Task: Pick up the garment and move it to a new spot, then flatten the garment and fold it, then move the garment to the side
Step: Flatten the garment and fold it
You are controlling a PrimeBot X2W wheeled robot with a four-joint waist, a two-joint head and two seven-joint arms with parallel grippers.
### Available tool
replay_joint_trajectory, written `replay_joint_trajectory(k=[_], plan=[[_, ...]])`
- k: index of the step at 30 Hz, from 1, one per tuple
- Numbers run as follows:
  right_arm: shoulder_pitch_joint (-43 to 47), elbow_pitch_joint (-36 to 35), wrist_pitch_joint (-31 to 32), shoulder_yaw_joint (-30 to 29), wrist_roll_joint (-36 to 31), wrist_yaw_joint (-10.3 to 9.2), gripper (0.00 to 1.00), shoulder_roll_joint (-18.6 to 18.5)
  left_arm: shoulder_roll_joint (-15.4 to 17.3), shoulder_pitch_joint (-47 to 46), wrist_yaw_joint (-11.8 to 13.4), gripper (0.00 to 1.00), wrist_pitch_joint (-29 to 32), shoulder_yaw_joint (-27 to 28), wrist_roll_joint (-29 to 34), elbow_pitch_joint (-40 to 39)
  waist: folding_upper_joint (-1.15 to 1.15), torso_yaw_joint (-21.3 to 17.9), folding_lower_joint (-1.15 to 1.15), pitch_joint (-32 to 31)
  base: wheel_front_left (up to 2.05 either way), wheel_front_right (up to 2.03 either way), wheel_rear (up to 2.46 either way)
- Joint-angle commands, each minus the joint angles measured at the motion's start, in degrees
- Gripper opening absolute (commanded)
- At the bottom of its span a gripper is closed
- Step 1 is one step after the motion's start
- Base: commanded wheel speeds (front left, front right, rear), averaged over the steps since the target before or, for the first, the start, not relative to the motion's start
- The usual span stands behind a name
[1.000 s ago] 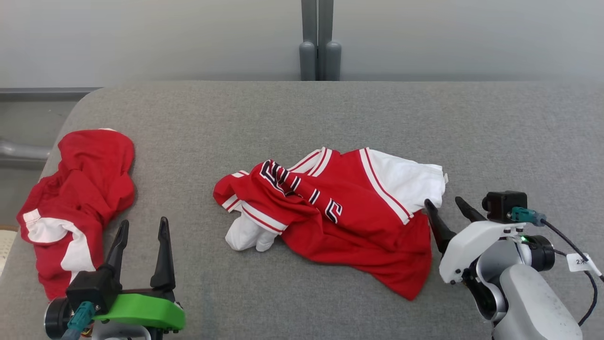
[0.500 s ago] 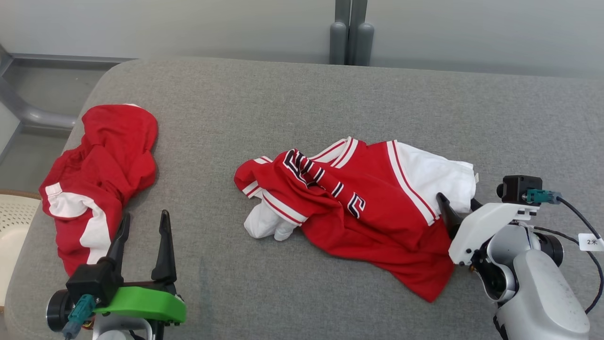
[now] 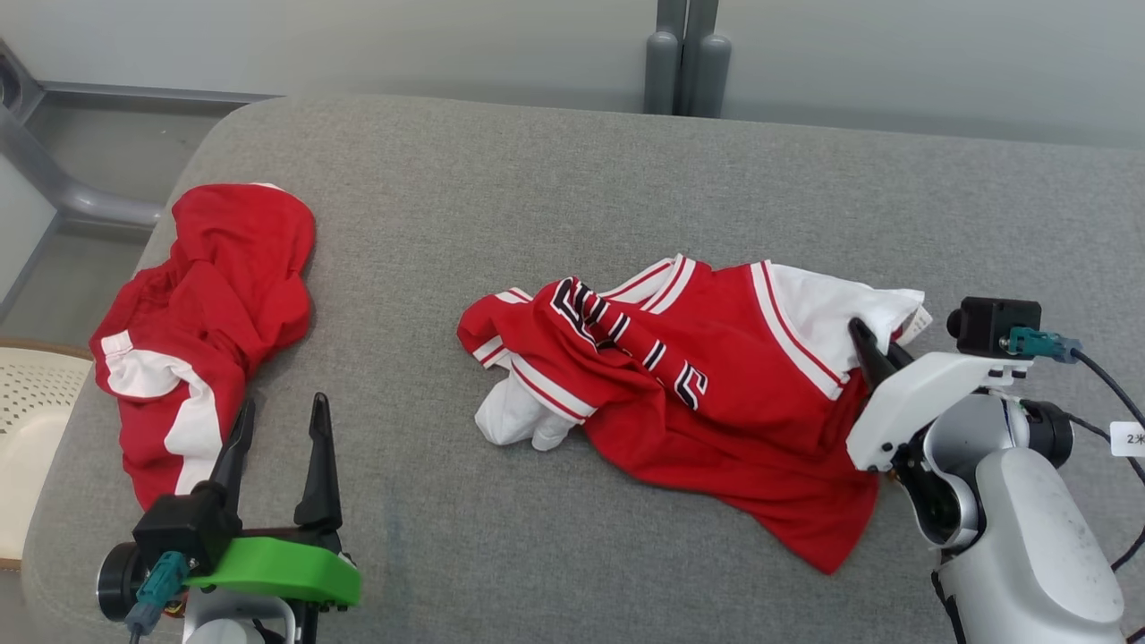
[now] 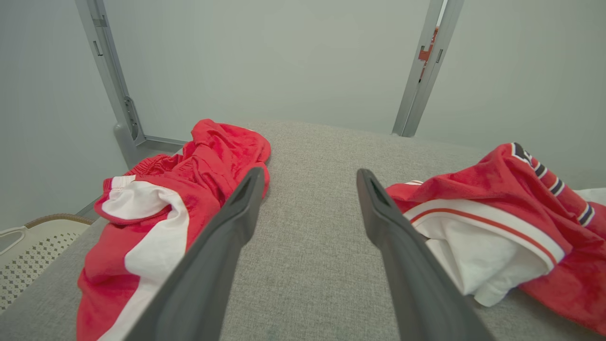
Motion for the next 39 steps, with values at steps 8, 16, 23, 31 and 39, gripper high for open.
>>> replay_joint_trajectory(k=[8, 16, 23, 31, 39], plan=[[-10.72, -3.83, 2.37, 3.71, -1.48, 0.03, 0.0, -4.84, -1.76, -3.49, -1.52, 1.0, -0.01, -1.19, -0.6, -0.7, 0.0, 3.46, 0.0, 4.75, 0.0, 0.0, 0.0], [-24.15, 5.5, 4.01, 5.52, 1.11, 0.04, 0.0, -10.49, -3.15, -6.87, -2.5, 1.0, -0.01, -4.9, -1.84, -1.53, 0.0, 9.56, 0.0, 9.35, 0.0, 0.0, 0.0], [-31.17, 18.04, 1.32, 5.76, 0.36, 0.03, 0.0, -13.08, -3.53, -7.78, -2.79, 1.0, -0.01, -6.58, -3.08, -0.37, 0.0, 12.69, 0.0, 10.69, 0.0, 0.0, 0.0], [-33.58, 26.6, -5.39, 7.86, 1.86, 0.03, 1.0, -11.73, -3.56, -7.64, -2.16, 1.0, -0.01, -6.08, -2.53, -0.16, 0.0, 10.72, 0.0, 9.1, 0.0, 0.0, 0.0], [-28.75, 25.51, -13.78, 12.89, 7.19, 0.03, 1.0, -9.48, -2.97, -6.01, -2.38, 1.0, -0.01, -3.72, -0.94, 0.48, 0.0, 4.44, 0.0, 4.44, 0.0, 0.0, 0.0]])
